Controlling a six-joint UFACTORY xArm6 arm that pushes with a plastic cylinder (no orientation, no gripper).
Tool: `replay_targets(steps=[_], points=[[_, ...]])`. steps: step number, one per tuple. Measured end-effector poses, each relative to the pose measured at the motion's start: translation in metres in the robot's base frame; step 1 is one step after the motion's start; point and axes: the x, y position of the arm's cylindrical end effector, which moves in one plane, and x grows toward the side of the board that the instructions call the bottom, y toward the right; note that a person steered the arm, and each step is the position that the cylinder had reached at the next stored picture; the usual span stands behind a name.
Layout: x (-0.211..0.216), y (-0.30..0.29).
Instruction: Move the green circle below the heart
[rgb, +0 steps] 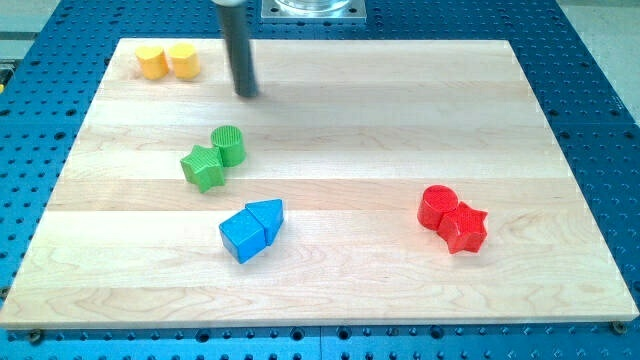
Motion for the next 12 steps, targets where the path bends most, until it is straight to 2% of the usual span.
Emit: replay_targets(steps=[1,2,4,5,6,7,8,9,10,11,12], points=[[0.073,0.041],[0.096,-0.005],[0.091,-0.124],[0.081,-0.131],[0.060,-0.175],[0.065,-0.193],[0.055,-0.199],[0.008,-0.146],[-0.022,-0.134],[-0.001,-0.137],[0.002,-0.176]])
